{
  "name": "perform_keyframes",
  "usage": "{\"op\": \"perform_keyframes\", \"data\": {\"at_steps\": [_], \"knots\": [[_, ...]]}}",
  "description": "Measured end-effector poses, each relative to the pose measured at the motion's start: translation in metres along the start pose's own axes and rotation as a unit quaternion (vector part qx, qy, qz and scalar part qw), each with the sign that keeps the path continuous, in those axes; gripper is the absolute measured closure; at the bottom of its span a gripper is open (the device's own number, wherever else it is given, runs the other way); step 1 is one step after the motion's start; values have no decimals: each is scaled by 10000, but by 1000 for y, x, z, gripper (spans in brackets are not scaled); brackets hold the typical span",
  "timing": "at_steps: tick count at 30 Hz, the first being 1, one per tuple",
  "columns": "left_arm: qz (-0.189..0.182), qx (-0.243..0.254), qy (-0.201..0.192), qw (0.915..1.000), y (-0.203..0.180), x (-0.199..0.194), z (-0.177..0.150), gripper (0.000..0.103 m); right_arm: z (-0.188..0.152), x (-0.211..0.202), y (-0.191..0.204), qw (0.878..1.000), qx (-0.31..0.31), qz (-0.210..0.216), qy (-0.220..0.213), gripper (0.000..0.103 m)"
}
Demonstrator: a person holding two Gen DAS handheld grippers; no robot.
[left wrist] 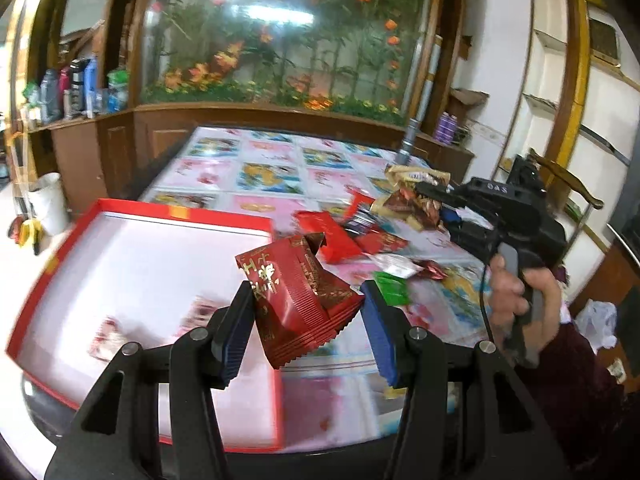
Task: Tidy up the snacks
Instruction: 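Lower both held snacks into the red box and open both tools, then grasp the brown MAMY chocolate with the right tool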
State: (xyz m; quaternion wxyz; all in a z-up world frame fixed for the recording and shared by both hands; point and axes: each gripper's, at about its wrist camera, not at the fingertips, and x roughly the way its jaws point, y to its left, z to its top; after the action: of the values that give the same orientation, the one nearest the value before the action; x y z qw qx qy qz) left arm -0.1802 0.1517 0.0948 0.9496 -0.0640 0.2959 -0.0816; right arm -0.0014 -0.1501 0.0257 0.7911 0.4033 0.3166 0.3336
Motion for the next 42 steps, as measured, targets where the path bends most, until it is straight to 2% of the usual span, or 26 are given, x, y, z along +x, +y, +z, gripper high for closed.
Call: {"op": "perform_keyframes", "data": {"at_steps": [7, 12, 18, 22, 23, 24, 26, 31, 34, 38, 40, 42], "knots": [[663, -226, -160, 9974, 50, -21, -3, 52, -59, 82, 67, 9914, -417, 502, 1136, 85], [1035, -442, -11, 9936, 82, -20, -15, 51, -101, 134, 93, 9817, -661, 442, 1728, 85], [1239, -576, 361, 9900, 105, -4, -30, 51, -131, 170, 102, 9753, -844, 257, 2024, 84], [1321, -747, 413, 9876, 118, 5, -24, 50, -141, 184, 110, 9731, -1027, -3, 2062, 80], [1375, -782, 357, 9868, 119, 4, -21, 50, -139, 183, 112, 9737, -1101, -98, 1992, 76], [1420, -806, 318, 9861, 119, 3, -19, 48, -138, 181, 114, 9745, -1138, -122, 1928, 73], [1447, -840, 182, 9857, 117, -2, -13, 48, -129, 171, 117, 9781, -1164, 1, 1728, 60], [1143, -606, -39, 9916, 97, -7, -7, 40, -92, 121, 115, 9804, -1572, -208, 1170, 52], [734, -329, 59, 9967, 72, -1, -8, 34, -58, 77, 96, 9780, -1792, -667, 839, 47], [113, 65, 293, 9995, 23, 15, -8, 33, -23, 14, 60, 9731, -1863, -1242, 532, 46], [-14, 275, 358, 9990, 3, 21, -7, 33, -10, -11, 47, 9668, -1975, -1519, 559, 46], [-170, 472, 432, 9978, -18, 28, -5, 33, -1, -27, 31, 9580, -2089, -1778, 838, 46]]}}
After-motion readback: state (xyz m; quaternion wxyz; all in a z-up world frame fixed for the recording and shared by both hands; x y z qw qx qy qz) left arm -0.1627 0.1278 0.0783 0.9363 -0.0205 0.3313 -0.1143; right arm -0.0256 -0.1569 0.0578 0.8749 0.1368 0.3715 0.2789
